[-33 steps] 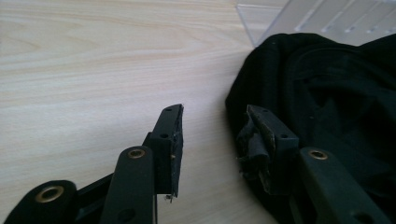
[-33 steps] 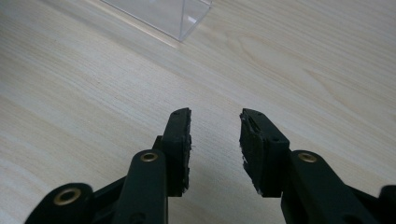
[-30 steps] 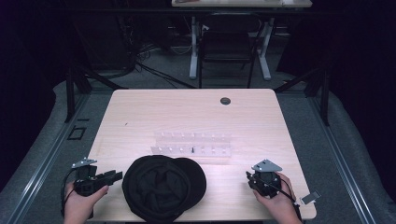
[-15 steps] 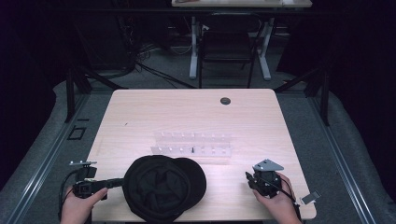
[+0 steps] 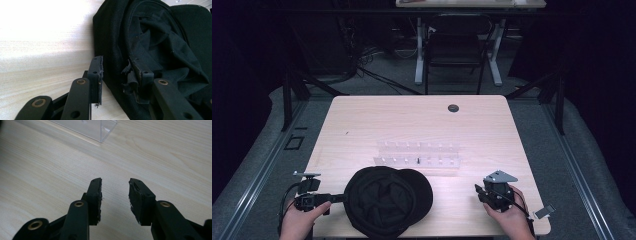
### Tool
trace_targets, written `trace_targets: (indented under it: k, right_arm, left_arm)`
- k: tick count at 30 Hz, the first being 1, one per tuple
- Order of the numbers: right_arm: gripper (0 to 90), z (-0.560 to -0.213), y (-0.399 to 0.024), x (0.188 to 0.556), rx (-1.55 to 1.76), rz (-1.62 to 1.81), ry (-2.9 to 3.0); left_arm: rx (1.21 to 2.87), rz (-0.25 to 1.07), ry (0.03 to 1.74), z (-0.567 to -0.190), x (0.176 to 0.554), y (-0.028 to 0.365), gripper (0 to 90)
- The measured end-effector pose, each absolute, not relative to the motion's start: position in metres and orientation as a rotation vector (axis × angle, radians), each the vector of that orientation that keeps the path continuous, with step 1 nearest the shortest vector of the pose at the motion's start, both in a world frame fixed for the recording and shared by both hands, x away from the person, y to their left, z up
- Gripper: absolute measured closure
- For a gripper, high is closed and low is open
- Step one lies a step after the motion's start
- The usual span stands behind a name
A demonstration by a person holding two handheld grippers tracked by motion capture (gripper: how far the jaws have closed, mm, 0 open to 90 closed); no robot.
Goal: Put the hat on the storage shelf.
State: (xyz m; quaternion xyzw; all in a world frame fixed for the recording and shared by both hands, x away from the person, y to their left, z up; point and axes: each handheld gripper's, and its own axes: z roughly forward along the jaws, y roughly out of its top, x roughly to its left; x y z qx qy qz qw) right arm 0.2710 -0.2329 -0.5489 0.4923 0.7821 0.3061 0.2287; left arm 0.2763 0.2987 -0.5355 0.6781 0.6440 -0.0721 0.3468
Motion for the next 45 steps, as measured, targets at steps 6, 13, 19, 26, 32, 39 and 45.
trace_targets:
  k: [6, 13, 19, 26, 32, 39, 45]
  right_arm:
    - [62.3, -0.549, -0.233, 0.271, 1.358, 0.846, 2.155]
    - [62.3, -0.550, -0.232, 0.271, 1.365, 0.855, 2.157]
    - [62.3, -0.550, -0.232, 0.271, 1.365, 0.850, 2.158]
    - [62.2, -0.550, -0.232, 0.272, 1.362, 0.857, 2.164]
    - [62.1, -0.551, -0.233, 0.272, 1.366, 0.856, 2.163]
    - [61.9, -0.551, -0.233, 0.273, 1.385, 0.869, 2.161]
    - [61.9, -0.551, -0.234, 0.273, 1.387, 0.869, 2.160]
  left_arm:
    - [1.764, -0.233, 1.683, -0.540, 0.281, 0.300, 65.6]
    - [1.773, -0.280, 1.704, -0.542, 0.288, 0.301, 66.4]
    - [1.805, -0.315, 1.723, -0.543, 0.295, 0.300, 67.4]
    - [1.845, -0.315, 1.752, -0.544, 0.300, 0.296, 69.4]
    - [1.878, -0.317, 1.782, -0.545, 0.303, 0.290, 70.4]
    - [1.887, -0.342, 1.807, -0.545, 0.308, 0.286, 75.8]
    - [1.920, -0.380, 1.815, -0.543, 0.312, 0.285, 78.8]
